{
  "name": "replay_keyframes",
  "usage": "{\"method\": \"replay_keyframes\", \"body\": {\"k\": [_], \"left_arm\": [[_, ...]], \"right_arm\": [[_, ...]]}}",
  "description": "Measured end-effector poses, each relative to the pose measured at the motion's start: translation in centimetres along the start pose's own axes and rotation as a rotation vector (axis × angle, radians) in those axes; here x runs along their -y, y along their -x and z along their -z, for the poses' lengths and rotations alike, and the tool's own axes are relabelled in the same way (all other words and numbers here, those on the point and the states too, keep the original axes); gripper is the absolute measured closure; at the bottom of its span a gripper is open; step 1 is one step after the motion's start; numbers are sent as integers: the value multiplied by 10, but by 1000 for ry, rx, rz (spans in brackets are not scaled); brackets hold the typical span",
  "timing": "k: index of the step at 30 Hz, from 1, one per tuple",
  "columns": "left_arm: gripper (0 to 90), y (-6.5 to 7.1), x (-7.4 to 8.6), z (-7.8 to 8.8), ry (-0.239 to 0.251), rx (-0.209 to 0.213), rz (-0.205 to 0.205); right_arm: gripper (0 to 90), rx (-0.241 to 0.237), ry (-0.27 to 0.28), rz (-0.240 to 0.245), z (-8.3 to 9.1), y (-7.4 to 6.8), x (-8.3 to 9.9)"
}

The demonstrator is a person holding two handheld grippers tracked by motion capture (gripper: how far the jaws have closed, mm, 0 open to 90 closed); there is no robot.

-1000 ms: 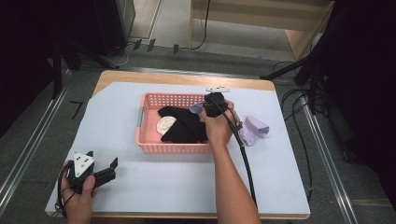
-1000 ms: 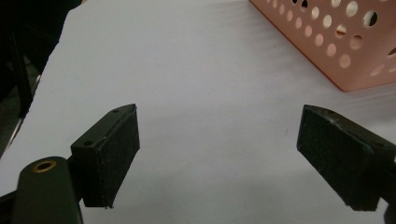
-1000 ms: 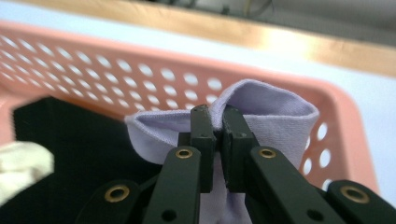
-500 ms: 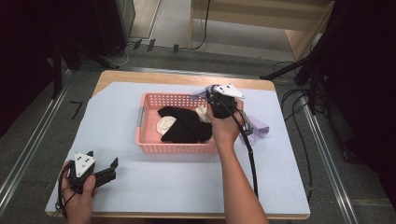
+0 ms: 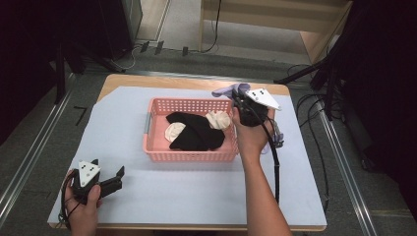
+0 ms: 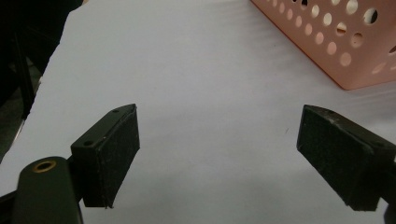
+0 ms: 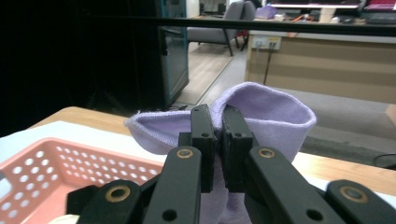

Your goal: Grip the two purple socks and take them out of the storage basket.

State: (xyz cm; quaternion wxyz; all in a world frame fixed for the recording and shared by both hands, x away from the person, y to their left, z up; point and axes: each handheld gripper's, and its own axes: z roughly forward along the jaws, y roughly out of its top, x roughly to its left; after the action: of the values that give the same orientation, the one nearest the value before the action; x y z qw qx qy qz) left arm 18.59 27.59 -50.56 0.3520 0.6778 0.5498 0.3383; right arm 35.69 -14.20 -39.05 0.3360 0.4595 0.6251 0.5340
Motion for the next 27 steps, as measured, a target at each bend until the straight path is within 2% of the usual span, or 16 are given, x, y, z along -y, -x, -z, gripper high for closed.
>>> {"method": "replay_keyframes", "body": {"k": [10, 15, 21, 27], "left_arm": [[142, 0, 0, 0, 4, 0, -1], [142, 1, 0, 0, 7, -1, -2], [142, 1, 0, 0, 12, 0, -2], [142, 1, 0, 0, 12, -1, -4]], "right_arm": [[857, 81, -7, -24, 25, 40, 15], [856, 125, -24, -11, 34, 56, 26], [856, 156, -45, -32, 43, 71, 40], [850, 182, -77, -36, 47, 80, 54]]}}
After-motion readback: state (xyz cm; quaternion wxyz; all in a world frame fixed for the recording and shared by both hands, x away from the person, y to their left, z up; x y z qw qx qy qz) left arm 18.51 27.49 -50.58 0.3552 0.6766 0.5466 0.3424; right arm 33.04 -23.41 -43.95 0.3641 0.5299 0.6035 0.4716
